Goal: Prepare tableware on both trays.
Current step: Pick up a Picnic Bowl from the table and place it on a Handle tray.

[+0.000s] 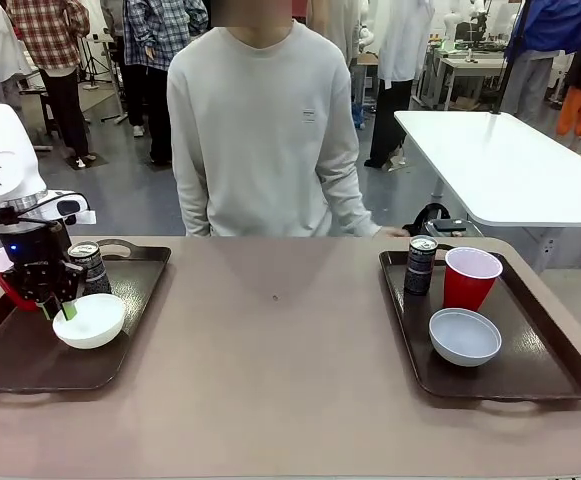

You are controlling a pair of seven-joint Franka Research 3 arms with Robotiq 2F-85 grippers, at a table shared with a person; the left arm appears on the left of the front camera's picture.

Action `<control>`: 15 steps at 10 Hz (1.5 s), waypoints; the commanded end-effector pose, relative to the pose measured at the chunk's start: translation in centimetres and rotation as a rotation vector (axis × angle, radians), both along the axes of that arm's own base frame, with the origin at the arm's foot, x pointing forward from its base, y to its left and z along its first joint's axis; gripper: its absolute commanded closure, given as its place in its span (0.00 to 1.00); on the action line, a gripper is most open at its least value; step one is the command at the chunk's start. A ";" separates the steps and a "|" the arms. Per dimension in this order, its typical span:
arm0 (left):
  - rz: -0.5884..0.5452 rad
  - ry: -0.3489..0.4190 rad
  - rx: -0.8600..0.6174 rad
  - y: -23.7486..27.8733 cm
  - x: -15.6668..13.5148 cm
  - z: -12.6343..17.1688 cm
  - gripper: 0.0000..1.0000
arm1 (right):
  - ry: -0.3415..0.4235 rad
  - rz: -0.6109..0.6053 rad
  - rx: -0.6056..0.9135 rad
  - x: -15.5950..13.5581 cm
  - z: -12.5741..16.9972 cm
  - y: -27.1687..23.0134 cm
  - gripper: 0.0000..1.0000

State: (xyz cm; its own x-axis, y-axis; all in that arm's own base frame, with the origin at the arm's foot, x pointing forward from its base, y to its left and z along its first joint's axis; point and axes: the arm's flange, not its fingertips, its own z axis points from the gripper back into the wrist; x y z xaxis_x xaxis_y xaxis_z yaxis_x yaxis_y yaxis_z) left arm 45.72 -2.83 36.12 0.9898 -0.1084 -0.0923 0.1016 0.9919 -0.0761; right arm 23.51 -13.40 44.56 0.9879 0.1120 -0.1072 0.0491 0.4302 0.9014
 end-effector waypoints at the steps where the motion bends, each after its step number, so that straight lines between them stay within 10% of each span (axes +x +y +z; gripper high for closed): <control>1: -0.013 -0.004 0.019 0.3 -0.2 1.0 0.40 | -0.003 -0.009 0.016 -0.1 0.3 0.1 0.00; 5: -0.009 -0.058 -0.038 -1.1 -2.1 4.4 0.00 | -0.003 -0.009 0.016 -0.1 0.3 0.1 0.00; 11: 0.109 -0.212 -0.189 -2.7 -5.9 12.0 0.05 | -0.003 -0.009 0.016 -0.1 0.3 0.1 0.00; 15: 0.038 -0.171 -0.158 -3.1 -3.9 11.1 0.05 | -0.003 -0.009 0.016 -0.1 0.3 0.1 0.00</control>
